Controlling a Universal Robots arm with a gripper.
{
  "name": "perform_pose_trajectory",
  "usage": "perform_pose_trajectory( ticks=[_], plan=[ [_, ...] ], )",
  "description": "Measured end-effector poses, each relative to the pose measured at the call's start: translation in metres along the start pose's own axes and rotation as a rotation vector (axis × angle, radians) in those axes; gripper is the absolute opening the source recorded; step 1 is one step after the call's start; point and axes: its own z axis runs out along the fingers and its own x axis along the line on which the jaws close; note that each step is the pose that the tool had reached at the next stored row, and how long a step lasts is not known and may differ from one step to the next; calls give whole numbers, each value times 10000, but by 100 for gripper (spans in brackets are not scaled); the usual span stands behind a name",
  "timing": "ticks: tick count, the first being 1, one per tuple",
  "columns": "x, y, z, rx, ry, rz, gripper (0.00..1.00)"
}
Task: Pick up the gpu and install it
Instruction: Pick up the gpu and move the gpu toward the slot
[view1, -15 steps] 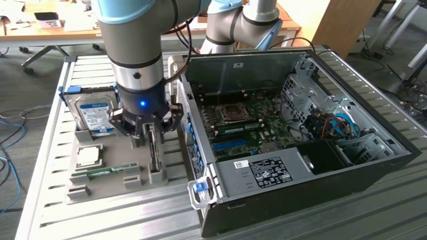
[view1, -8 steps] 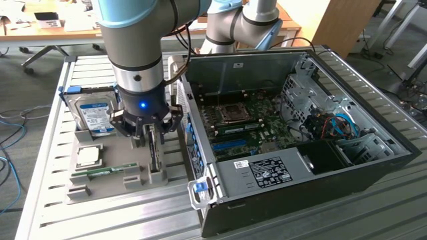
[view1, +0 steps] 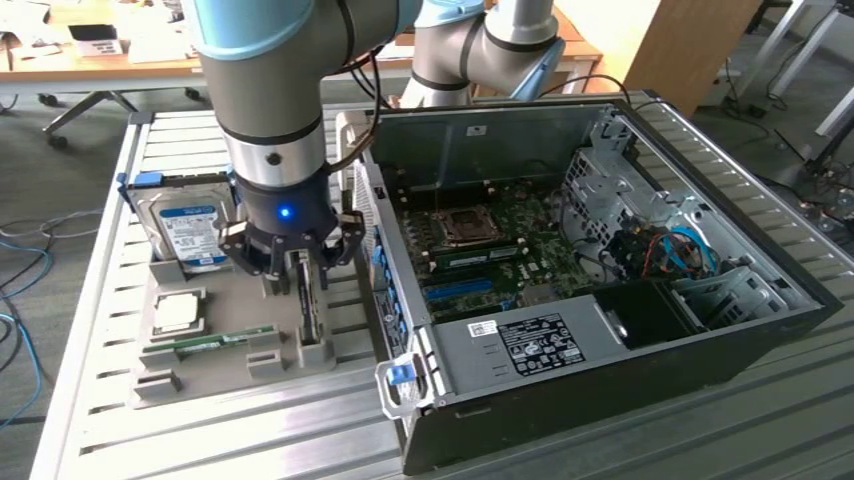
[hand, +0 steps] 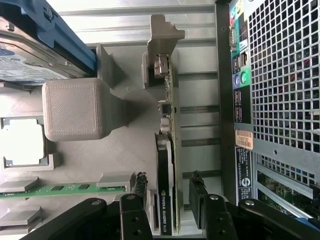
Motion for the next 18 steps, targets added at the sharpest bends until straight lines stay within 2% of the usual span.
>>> perform_pose_trajectory(
  ticks=[9,18],
  plan=[
    [5,22,113,0,-1,1,47],
    [9,62,157,0,-1,2,47]
  ],
)
